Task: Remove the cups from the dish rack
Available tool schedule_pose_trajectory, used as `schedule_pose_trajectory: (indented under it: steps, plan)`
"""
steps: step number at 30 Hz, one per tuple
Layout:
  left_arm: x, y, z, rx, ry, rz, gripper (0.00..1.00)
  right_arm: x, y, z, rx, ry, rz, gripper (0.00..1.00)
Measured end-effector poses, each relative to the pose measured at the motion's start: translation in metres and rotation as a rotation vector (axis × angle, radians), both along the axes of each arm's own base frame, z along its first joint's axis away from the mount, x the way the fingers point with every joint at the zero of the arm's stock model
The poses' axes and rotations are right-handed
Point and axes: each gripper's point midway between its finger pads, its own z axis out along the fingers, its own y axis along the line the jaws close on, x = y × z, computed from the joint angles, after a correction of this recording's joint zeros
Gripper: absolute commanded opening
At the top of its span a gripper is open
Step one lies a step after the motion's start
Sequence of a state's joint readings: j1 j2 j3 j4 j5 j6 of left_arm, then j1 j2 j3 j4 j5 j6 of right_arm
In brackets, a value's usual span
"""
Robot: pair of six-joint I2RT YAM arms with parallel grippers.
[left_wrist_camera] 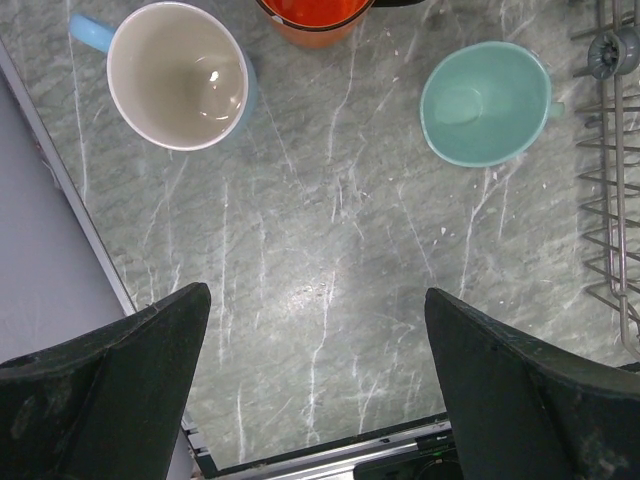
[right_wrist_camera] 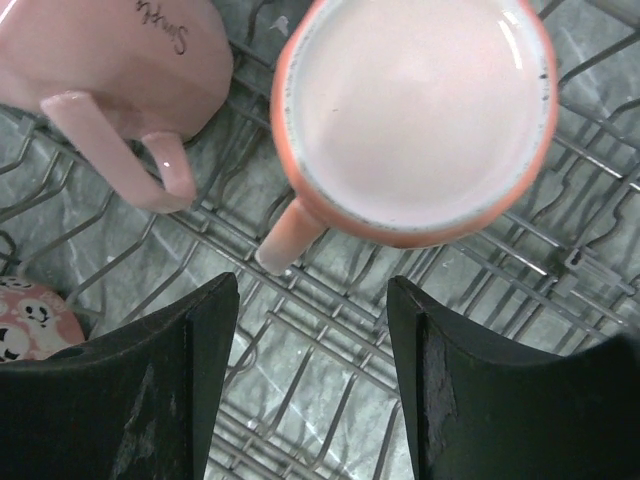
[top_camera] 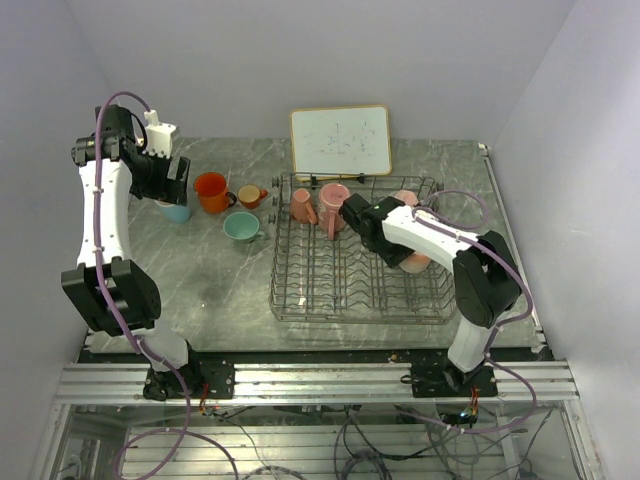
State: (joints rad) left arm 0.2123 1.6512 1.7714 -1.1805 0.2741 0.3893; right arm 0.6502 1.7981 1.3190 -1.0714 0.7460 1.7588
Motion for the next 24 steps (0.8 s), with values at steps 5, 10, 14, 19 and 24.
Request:
schedule_pose_trajectory:
  steps: [5,10,14,19,24]
  plan:
    - [-0.002,0.0,-0.001,0.006,0.005,-0.012,0.99,-0.011,-0.013,-0.002,-0.029,0.005,-0.012,0.58]
    - [-0.005,0.0,-0.001,0.013,0.013,-0.025,0.99,-0.018,-0.022,0.003,-0.039,-0.002,-0.008,0.57]
    - [-0.008,0.0,0.006,0.02,-0.008,-0.031,0.99,-0.023,-0.027,0.001,-0.047,0.007,-0.005,0.57]
    - [-0.012,-0.001,0.015,0.03,-0.033,-0.038,0.99,-0.034,-0.036,-0.002,-0.058,0.021,0.001,0.54]
    - [-0.013,-0.001,0.016,0.031,-0.034,-0.041,1.0,-0.034,-0.036,0.006,-0.033,-0.003,0.006,0.54]
